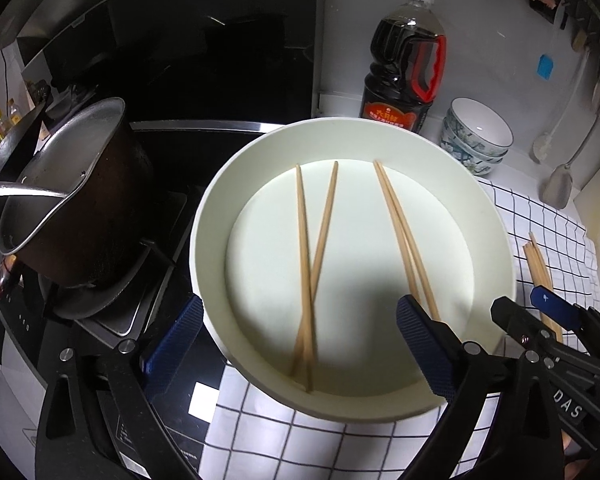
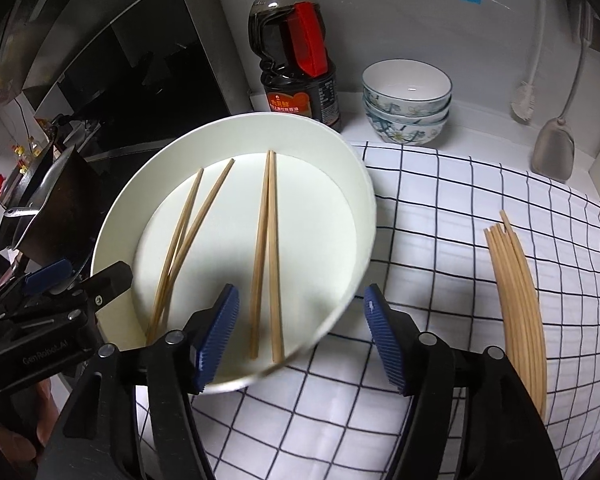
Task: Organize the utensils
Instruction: 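Withdraw the open right gripper from the basin toward the chopstick pile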
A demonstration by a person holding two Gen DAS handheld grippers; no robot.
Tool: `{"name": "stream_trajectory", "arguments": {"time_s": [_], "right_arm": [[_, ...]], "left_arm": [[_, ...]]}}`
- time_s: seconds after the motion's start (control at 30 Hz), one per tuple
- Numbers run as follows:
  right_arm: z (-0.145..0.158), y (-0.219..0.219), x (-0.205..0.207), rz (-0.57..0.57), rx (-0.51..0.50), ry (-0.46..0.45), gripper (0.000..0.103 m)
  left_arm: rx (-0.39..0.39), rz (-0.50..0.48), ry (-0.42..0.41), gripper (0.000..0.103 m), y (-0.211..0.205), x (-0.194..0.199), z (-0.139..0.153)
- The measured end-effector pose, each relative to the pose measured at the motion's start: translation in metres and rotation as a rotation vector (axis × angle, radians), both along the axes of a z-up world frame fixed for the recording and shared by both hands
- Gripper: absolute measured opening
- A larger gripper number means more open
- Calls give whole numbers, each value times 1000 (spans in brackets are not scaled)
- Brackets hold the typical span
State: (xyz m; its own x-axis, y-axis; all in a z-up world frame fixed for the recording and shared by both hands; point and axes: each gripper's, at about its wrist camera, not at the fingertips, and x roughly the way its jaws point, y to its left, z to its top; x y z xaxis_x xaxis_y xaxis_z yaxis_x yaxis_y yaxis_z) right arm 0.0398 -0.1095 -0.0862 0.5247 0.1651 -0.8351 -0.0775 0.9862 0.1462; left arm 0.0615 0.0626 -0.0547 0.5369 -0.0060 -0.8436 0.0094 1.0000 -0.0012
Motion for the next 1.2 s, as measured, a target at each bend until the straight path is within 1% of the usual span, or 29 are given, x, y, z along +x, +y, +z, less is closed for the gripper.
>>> {"name": "stream_trajectory", "arguments": {"time_s": [0.33, 0.47, 0.9, 1.2], "right_arm": [[12, -31, -24, -23, 3, -11, 64], [13, -47, -32, -39, -4, -13, 67], [5, -106, -58, -126, -16, 9, 67], [10, -131, -75, -165, -28, -8, 67]], "left_arm": [[17, -30, -24, 96, -30, -18, 13], [20, -47, -25, 96, -43, -24, 15], [20, -102, -5, 96, -86, -37, 10], [8, -147, -4, 96, -114, -46, 9]]}}
